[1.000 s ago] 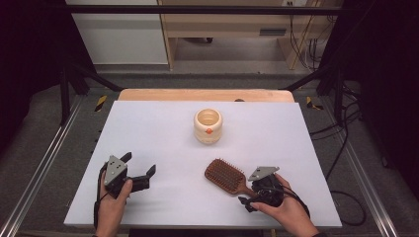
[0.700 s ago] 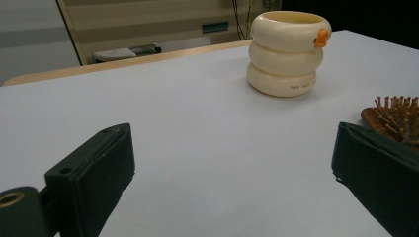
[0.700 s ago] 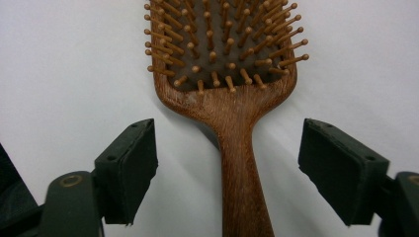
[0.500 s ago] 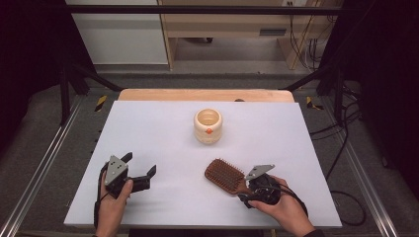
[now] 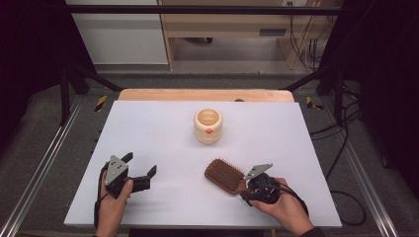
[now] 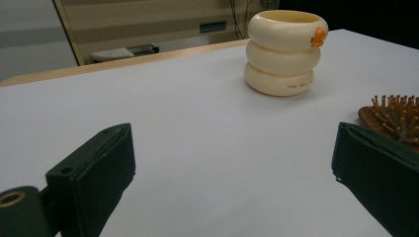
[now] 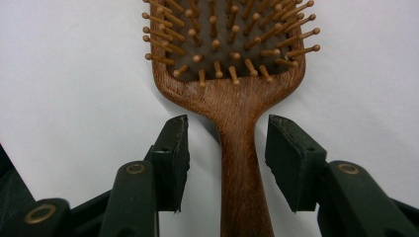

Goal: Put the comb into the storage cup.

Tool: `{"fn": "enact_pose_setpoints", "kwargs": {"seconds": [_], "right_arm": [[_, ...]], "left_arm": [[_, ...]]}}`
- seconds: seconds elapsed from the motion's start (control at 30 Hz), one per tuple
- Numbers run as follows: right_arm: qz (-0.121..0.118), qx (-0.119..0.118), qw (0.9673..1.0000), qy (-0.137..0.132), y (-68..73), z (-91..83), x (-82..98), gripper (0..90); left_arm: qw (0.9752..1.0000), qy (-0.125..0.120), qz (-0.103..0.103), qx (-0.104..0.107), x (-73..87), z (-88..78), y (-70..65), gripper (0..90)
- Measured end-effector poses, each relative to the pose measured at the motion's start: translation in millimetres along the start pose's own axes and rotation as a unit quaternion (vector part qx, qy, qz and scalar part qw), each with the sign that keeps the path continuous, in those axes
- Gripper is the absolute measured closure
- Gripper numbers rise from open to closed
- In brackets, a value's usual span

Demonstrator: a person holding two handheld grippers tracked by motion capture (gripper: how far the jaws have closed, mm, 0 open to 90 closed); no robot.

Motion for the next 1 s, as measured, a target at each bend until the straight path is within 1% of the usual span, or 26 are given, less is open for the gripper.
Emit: {"fn": "enact_pose_setpoints", "kwargs": {"seconds": [0.4, 0.63, 1.0], "right_arm": [[-0.007, -0.001, 0.9999, 0.014, -1.9, 0.4, -0.8, 58.5], [-0.009, -0.002, 0.9996, 0.025, -1.6, 1.5, -2.5, 59.5], [-0.013, -0.007, 0.9986, 0.051, -2.3, 2.8, -5.7, 60.5]], "left_arm": [[1.0, 0.0, 0.001, 0.002, -0.1, 0.0, 0.0, 3.2], [1.0, 0.0, 0.0, 0.002, -0.2, 0.1, -0.2, 3.2], [1.0, 0.001, 0.002, 0.004, -0.3, 0.3, -0.7, 3.2]]}}
Point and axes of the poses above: each handheld gripper's, and its own axes: z roughly forward along the jaws, x roughly out of its underside, y roughly to its left, the point moved 3 cm from there along z, roughly forward along the jaws, and after that the axes turned 4 degrees about -x, right-handed, at the moved point
